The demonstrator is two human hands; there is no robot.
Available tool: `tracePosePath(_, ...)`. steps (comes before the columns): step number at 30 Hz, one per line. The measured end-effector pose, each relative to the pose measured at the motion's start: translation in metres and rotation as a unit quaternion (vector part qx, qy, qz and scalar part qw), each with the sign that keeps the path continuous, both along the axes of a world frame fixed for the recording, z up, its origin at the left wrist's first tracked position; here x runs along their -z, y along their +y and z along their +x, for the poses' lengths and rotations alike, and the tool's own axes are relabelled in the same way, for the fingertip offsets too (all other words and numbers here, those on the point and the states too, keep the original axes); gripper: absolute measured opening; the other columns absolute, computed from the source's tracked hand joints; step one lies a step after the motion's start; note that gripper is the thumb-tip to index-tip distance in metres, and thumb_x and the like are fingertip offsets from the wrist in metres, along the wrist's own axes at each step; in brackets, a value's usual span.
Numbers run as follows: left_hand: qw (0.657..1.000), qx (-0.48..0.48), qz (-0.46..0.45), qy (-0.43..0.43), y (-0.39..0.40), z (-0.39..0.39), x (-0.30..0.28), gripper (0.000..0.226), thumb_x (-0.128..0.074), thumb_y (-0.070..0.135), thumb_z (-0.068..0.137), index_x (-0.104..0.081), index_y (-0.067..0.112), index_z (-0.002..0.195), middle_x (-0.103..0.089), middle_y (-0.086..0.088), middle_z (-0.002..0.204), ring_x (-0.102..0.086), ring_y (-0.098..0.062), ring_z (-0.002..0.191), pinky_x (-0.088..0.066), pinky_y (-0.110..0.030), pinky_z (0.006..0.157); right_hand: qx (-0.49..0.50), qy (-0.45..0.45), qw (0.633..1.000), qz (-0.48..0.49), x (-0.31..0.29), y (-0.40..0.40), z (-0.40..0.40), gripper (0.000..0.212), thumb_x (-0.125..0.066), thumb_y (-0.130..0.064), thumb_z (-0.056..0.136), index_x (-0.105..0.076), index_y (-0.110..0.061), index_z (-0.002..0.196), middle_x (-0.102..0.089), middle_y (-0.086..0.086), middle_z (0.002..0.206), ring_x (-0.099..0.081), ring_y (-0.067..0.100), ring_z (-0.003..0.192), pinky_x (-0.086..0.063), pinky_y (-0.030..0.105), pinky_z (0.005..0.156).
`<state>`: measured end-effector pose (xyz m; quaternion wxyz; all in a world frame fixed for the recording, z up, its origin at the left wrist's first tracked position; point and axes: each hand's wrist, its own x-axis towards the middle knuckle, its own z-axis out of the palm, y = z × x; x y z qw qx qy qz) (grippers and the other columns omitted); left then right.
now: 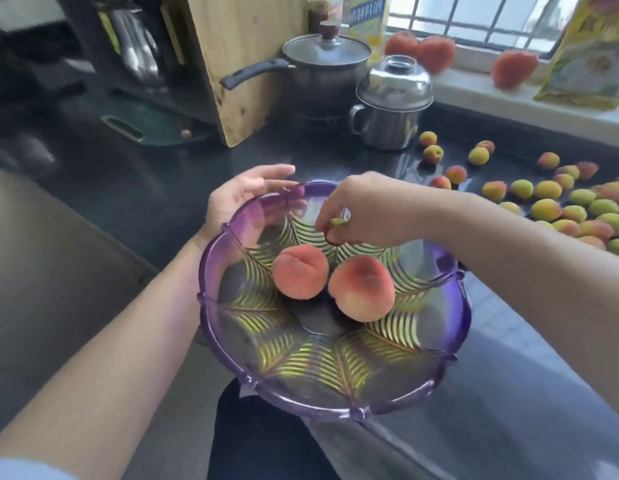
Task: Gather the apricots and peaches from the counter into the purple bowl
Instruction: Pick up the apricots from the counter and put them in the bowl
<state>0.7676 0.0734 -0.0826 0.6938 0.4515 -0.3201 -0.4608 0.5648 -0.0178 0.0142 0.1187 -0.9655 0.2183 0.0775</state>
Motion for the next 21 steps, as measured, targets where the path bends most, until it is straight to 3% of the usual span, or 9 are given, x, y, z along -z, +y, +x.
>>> tracePosePath(2,1.000,-0.005,0.000,-0.010,0.001,-0.003,-0.003,0.046,-0.036,0.019,0.099,-0.066,-0.001,0.127,-0.075,-0.023,0.110,-0.073,-0.041,0.100,-0.061,-0.047,0.093,0.017,0.006,1.000,0.022,0.003,0.005,0.006,0.023,-0.068,-0.030,0.092,-0.076,-0.036,0.114,-0.070,-0.013,0.099,-0.065,0.013,0.090,-0.050,0.025,0.077)
tracePosePath(4,1.000,-0.007,-0.004,0.002,0.003,-0.003,-0.004,0.045,-0.036,0.019,0.100,-0.066,-0.001,0.127,-0.075,-0.022,0.110,-0.073,-0.042,0.101,-0.058,-0.049,0.096,0.031,0.015,0.998,0.048,0.004,0.009,0.009,0.021,-0.068,-0.027,0.090,-0.078,-0.035,0.107,-0.070,-0.016,0.082,-0.066,0.004,0.071,-0.050,0.018,0.066)
tracePosePath(6,1.000,-0.009,-0.009,0.017,0.004,-0.003,-0.004,0.045,-0.035,0.019,0.102,-0.066,0.000,0.128,-0.076,-0.021,0.109,-0.073,-0.040,0.098,-0.059,-0.049,0.094,0.028,0.045,0.997,0.055,0.000,0.011,0.013,0.021,-0.067,-0.022,0.090,-0.079,-0.032,0.104,-0.072,-0.013,0.075,-0.069,0.007,0.069,-0.056,0.021,0.067)
tracePosePath(8,0.999,-0.003,-0.014,0.031,0.004,-0.002,-0.005,0.045,-0.036,0.020,0.102,-0.065,0.000,0.129,-0.076,-0.020,0.110,-0.073,-0.040,0.096,-0.059,-0.049,0.093,0.016,0.088,0.994,0.062,-0.006,0.012,0.015,0.024,-0.065,-0.018,0.091,-0.079,-0.031,0.106,-0.075,-0.008,0.083,-0.071,0.013,0.078,-0.059,0.027,0.073)
tracePosePath(12,0.999,0.013,-0.017,0.040,0.003,-0.002,-0.006,0.047,-0.044,0.024,0.093,-0.067,0.001,0.127,-0.077,-0.019,0.108,-0.073,-0.039,0.093,-0.060,-0.047,0.089,-0.024,0.149,0.988,0.031,-0.007,0.016,0.017,0.020,-0.062,-0.023,0.096,-0.076,-0.021,0.110,-0.073,0.000,0.098,-0.059,0.010,0.071,-0.044,0.009,0.057)
tracePosePath(14,0.999,0.017,-0.020,0.038,0.003,-0.003,-0.006,0.048,-0.045,0.024,0.092,-0.067,0.000,0.127,-0.076,-0.021,0.108,-0.073,-0.038,0.093,-0.059,-0.047,0.090,-0.029,0.149,0.988,0.027,-0.005,0.017,0.017,0.019,-0.062,-0.023,0.096,-0.075,-0.018,0.108,-0.071,0.002,0.095,-0.056,0.011,0.071,-0.043,0.011,0.058)
tracePosePath(17,0.998,0.026,-0.024,0.042,0.003,-0.003,-0.005,0.049,-0.046,0.025,0.091,-0.067,0.000,0.127,-0.075,-0.023,0.109,-0.072,-0.039,0.093,-0.059,-0.046,0.090,0.014,0.088,0.995,0.037,-0.008,0.011,0.011,0.025,-0.065,-0.020,0.094,-0.072,-0.024,0.117,-0.071,-0.003,0.103,-0.069,0.018,0.087,-0.057,0.030,0.076)
tracePosePath(19,0.998,0.029,-0.026,0.043,0.003,-0.002,-0.003,0.051,-0.046,0.027,0.091,-0.067,0.000,0.129,-0.074,-0.024,0.112,-0.071,-0.040,0.096,-0.058,-0.048,0.091,0.064,0.011,0.997,0.048,-0.019,-0.001,0.000,0.030,-0.062,-0.009,0.095,-0.069,-0.026,0.119,-0.070,-0.007,0.105,-0.074,0.015,0.085,-0.059,0.030,0.062)
tracePosePath(21,0.998,0.043,-0.028,0.037,0.003,-0.001,-0.001,0.052,-0.044,0.027,0.093,-0.066,0.000,0.132,-0.072,-0.025,0.116,-0.071,-0.040,0.098,-0.056,-0.050,0.094,0.167,-0.130,0.970,0.118,-0.034,-0.017,-0.021,0.028,-0.053,0.000,0.097,-0.071,-0.018,0.109,-0.073,-0.004,0.101,-0.077,0.017,0.076,-0.059,0.029,0.055)
